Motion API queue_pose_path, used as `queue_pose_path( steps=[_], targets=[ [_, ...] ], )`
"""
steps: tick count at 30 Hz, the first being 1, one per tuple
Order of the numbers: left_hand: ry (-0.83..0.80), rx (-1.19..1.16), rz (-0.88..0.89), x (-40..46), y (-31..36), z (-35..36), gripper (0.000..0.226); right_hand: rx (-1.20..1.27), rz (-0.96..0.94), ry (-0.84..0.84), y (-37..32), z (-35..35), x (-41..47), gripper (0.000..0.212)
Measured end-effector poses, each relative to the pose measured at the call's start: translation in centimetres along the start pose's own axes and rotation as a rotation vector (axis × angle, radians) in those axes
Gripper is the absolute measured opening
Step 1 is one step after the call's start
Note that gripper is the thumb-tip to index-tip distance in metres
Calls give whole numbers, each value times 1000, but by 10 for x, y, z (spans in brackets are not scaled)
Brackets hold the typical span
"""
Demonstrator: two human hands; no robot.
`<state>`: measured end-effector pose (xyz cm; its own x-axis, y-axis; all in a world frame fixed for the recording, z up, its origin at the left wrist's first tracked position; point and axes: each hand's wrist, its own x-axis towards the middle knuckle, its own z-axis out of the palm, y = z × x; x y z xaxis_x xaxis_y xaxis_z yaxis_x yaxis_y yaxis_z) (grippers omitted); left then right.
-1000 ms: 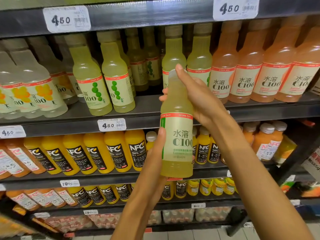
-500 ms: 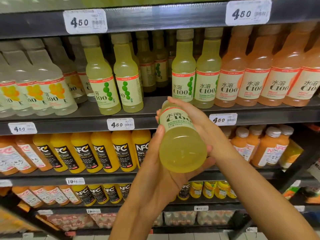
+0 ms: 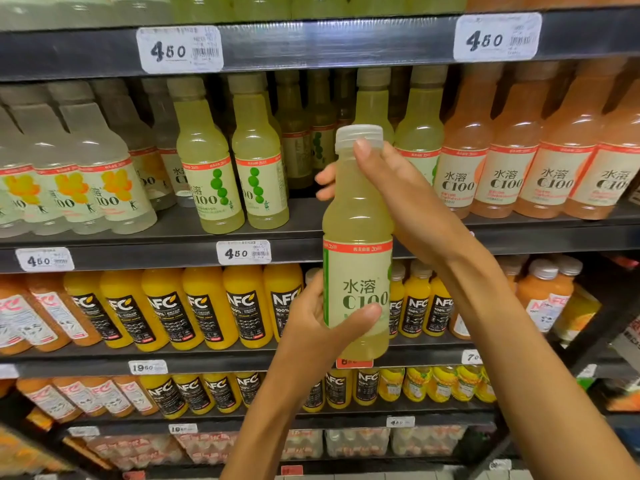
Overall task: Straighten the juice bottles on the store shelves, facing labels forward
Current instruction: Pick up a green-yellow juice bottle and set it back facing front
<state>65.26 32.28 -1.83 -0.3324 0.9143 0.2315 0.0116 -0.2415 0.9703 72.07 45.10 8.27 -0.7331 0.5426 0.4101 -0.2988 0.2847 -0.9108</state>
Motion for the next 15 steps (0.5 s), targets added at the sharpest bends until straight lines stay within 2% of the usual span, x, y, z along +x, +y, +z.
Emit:
queue_pose_path(
  steps=[3, 6, 9, 12, 15],
  targets=[
    [35, 60, 80, 6, -5, -7, 52, 92, -61, -40, 0, -6, -15, 41],
    [60, 123, 140, 13, -9, -13, 63, 186, -146, -142, -2, -8, -27, 57],
    [90, 183, 197, 18, -11, -16, 69, 128, -226, -265, -2, -8, -33, 65],
    [80, 181, 194, 19, -9, -17, 66, 102, -253, -283, -1, -10, -34, 64],
    [4, 149, 155, 17, -10, -21, 67, 158, -234, -264, -2, -12, -31, 64]
  ],
)
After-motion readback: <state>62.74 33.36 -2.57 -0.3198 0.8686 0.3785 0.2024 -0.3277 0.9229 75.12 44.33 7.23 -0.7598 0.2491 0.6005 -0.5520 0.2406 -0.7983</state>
